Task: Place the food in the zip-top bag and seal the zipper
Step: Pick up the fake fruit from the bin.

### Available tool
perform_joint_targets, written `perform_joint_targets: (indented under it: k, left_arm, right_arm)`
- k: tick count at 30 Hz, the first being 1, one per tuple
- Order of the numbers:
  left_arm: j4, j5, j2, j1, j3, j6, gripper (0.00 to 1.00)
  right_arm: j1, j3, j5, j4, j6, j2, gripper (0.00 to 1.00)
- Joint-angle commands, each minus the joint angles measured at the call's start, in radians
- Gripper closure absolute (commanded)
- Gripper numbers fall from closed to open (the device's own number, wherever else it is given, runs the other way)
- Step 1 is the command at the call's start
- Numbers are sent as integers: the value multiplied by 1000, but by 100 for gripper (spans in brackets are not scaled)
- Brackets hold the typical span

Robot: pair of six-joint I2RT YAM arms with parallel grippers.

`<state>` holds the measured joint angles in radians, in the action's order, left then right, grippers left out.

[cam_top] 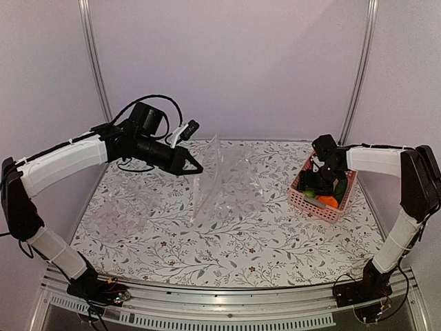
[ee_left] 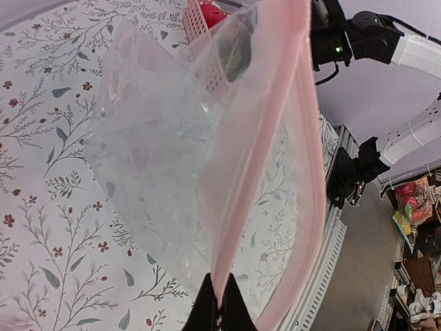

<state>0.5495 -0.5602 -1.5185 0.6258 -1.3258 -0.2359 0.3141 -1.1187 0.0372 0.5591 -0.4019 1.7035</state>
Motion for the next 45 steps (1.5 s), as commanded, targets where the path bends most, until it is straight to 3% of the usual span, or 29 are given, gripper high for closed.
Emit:
perform_joint_targets:
  k: [1, 6, 21, 36, 45]
  left_arm:
    - [-14, 5, 10, -11, 13, 1, 100]
    - [-13, 7, 12, -11, 13, 2, 100]
    - [-13, 5, 9, -10, 14, -1, 100]
    - [-31, -20, 23, -9, 18, -22, 100]
    - [-44, -10, 19, 4, 16, -56, 100]
  right_arm:
    - [9, -20, -29, 3, 14, 38, 19]
    - [9, -20, -98, 10, 0, 50, 20]
    - [10, -1, -118, 2, -7, -24, 29]
    - [11, 95, -137, -1, 40, -338, 30]
    - [64, 99, -9, 12, 84, -520, 32]
